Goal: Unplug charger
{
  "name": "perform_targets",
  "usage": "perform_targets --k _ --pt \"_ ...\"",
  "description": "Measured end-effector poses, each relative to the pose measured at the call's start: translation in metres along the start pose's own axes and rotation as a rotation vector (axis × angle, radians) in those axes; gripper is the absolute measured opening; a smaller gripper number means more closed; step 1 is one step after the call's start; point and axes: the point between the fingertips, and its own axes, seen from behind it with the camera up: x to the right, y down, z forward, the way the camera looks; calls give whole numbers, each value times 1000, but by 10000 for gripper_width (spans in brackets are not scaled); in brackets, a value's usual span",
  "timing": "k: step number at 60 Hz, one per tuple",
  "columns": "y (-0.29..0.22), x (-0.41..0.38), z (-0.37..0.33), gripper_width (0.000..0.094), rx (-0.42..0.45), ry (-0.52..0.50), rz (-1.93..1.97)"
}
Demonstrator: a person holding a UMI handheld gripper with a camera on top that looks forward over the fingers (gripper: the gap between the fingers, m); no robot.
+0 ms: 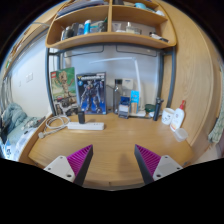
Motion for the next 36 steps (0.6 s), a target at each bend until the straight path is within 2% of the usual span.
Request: perform_targets --k 6,10,22,36 --pt "12 -30 18 854 -25 -54 -33" --pt "18 -62 61 855 -40 -77 -52" --pt "-13 -141 163 859 -16 -140 -47" --pt "-44 -180 282 806 1 -96 -78"
